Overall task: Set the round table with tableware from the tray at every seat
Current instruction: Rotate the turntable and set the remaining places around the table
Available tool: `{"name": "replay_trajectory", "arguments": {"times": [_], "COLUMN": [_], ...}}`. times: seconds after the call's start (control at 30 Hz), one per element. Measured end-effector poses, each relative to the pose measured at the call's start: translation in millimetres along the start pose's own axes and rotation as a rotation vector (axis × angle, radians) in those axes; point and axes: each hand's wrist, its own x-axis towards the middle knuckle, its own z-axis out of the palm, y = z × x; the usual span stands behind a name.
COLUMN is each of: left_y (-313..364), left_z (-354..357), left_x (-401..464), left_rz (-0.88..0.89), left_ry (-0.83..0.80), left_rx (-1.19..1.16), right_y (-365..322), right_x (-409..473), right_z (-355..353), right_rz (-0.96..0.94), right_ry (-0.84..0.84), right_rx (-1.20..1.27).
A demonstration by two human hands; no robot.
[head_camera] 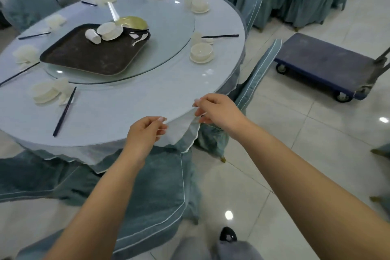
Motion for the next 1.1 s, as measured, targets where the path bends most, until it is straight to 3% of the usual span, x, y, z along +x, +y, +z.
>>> {"name": "replay_trajectory", "arguments": {"times": [0.53, 0.8, 1.1], "left_y": [27, 50, 42], "left_z": [40, 19, -17], "left_x": [64, 148, 181], "left_rz": [0.002, -0.002, -0.001], "left_ry": [0.06, 0.193, 0.28], "left_rx": [-0.053, -0.128, -0.119], "right_y": [-6, -47, -74], "right_x": [81, 171, 231], "right_z": [-21, 7, 64], "right_rz": [0.0, 0.017, 0.031], "right_ry": [-0.109, -0.214, -0.394], "right_rx": [-0.041, -0.104, -0.188]}}
